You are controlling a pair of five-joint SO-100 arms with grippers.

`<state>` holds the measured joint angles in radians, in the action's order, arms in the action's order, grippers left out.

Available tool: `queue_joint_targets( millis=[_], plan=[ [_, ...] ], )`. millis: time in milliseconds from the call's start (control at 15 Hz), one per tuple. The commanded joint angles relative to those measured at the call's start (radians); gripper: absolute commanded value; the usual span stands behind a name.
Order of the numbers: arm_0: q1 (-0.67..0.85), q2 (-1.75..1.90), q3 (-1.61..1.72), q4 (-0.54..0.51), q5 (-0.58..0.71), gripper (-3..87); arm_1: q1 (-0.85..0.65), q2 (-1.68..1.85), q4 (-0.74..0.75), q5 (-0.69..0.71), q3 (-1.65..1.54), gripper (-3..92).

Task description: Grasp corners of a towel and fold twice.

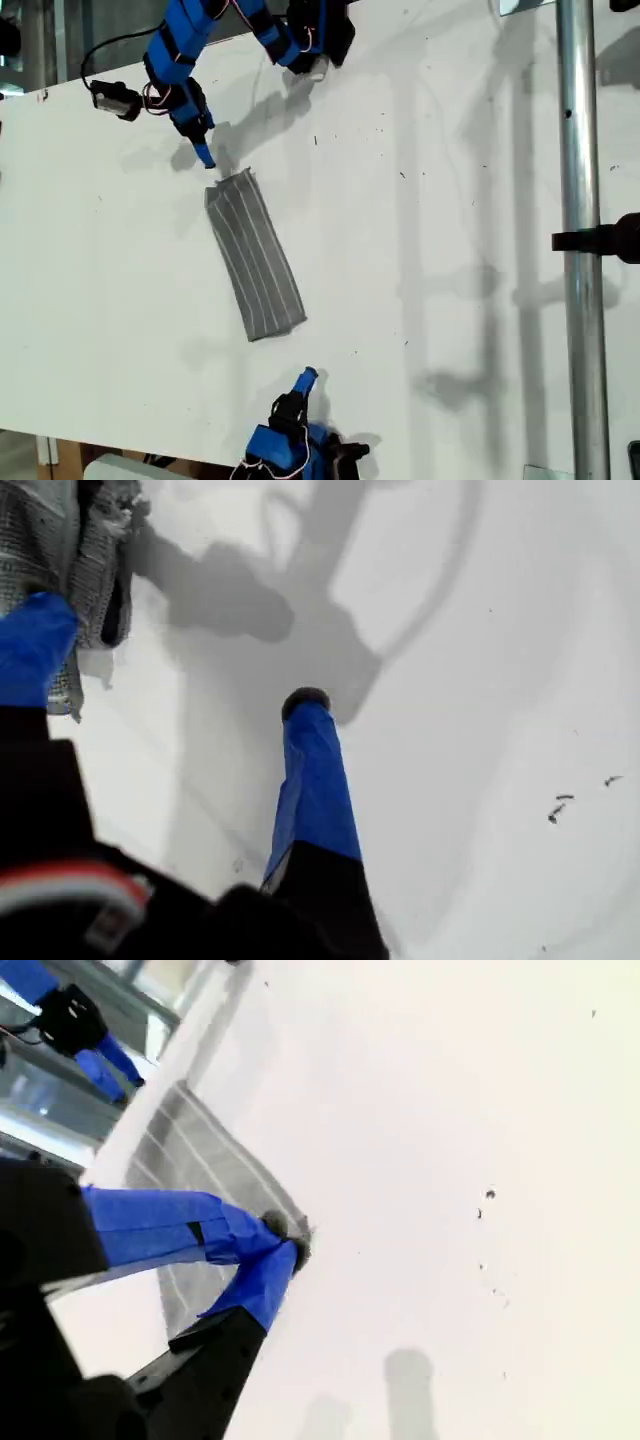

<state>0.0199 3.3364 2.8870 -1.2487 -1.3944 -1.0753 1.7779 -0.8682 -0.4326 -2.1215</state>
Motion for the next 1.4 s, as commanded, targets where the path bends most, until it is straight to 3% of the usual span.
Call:
queue_joint_targets(
  millis=[0, 267, 467, 533, 600, 733, 867, 1000, 1333],
  plan=[
    [-0.028, 0.141, 0.084, 0.005, -0.032, -2.9, 0.098, -0.025, 0.072, -0.023, 0.063, 41.6],
    [-0.028, 0.141, 0.100, 0.006, -0.038, -2.9, 0.288, -0.308, 0.150, -0.064, 0.262, 41.9],
    [-0.051, 0.141, 0.109, 0.002, -0.063, -2.9, 0.362, -0.488, 0.112, -0.066, 0.463, 38.2],
    [-0.055, 0.141, 0.112, -0.002, -0.074, -2.9, 0.376, -0.526, 0.109, -0.066, 0.514, 32.9],
    [-0.061, 0.141, 0.112, -0.002, -0.075, -2.9, 0.394, -0.552, 0.114, -0.078, 0.552, 18.1],
    [-0.064, 0.141, 0.112, -0.003, -0.078, -2.9, 0.426, -0.583, 0.100, -0.077, 0.623, 3.7],
    [-0.069, 0.141, 0.110, -0.003, -0.081, -2.9, 0.423, -0.512, -0.055, -0.074, 0.637, -0.2],
    [-0.071, 0.141, 0.114, 0.002, -0.072, -2.9, 0.383, -0.351, -0.316, -0.110, 0.563, -0.2],
    [-0.078, 0.141, 0.144, 0.032, -0.051, -2.9, 0.383, 0.235, -0.931, -0.440, 0.330, -0.2]
  ],
)
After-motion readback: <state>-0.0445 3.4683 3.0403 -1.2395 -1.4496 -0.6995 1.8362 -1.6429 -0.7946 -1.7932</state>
